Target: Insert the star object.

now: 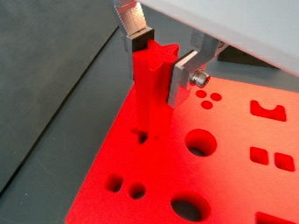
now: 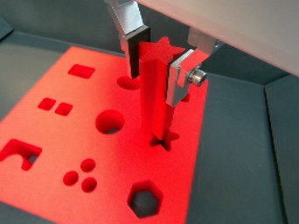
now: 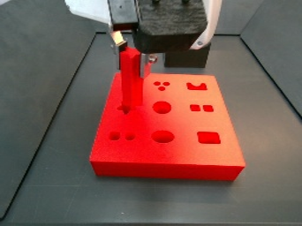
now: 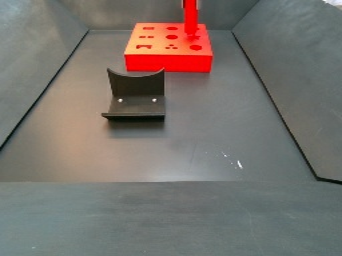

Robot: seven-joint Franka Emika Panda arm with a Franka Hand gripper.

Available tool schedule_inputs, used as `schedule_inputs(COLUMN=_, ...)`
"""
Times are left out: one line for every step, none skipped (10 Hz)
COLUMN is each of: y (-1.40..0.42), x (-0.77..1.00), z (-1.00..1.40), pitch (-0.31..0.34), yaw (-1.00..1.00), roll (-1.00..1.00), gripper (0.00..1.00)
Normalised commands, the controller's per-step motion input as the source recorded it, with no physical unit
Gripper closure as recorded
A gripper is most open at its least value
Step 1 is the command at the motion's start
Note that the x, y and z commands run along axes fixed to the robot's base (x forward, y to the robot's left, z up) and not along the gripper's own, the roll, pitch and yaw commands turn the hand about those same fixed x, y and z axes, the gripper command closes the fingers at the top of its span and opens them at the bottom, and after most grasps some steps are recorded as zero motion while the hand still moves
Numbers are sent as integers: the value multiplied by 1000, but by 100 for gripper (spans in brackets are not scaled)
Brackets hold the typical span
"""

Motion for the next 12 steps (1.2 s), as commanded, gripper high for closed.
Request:
schedule_inputs(y=0, x=-80, z=-26, pitch=0, yaw=0, roll=0, gripper=100)
schedule_inputs(y=0, x=-14, z=-91, pitch=-126, yaw=0, roll=0, gripper=100)
schedule_inputs(y=0, x=-3, z=-117, pitch=-163, yaw=26, roll=0, gripper=100)
schedule_inputs(y=29, x=0, z=-114, pitch=-156, yaw=54, roll=0, gripper=100)
schedule_inputs(y=66, x=-54, z=-106, pitch=-186, yaw=60, roll=-19, gripper=100)
schedule_inputs(y=37, x=-126, z=-97, pitch=-239, yaw=74, roll=-73, gripper=100)
schedule_inputs(y=20, x=-143, z=-37, pitch=-230, yaw=71, roll=-59, gripper=100)
schedule_inputs(y=0, x=-137, z=0, pitch=-211, yaw=103, roll=-21, gripper=100)
schedule_inputs(y=-3, x=-154, z=100, pitch=-237, yaw=103, roll=-63, gripper=100)
schedule_inputs(y=0, x=-166, z=131, pitch=-194, yaw=91, roll=-33, gripper=100)
schedule_inputs(y=-80, x=69, z=0, pitch=0, yaw=14, roll=63, gripper=100)
schedule_inputs(y=-111, x=183, z=-77, pitch=50, yaw=-51, roll=201, gripper=100)
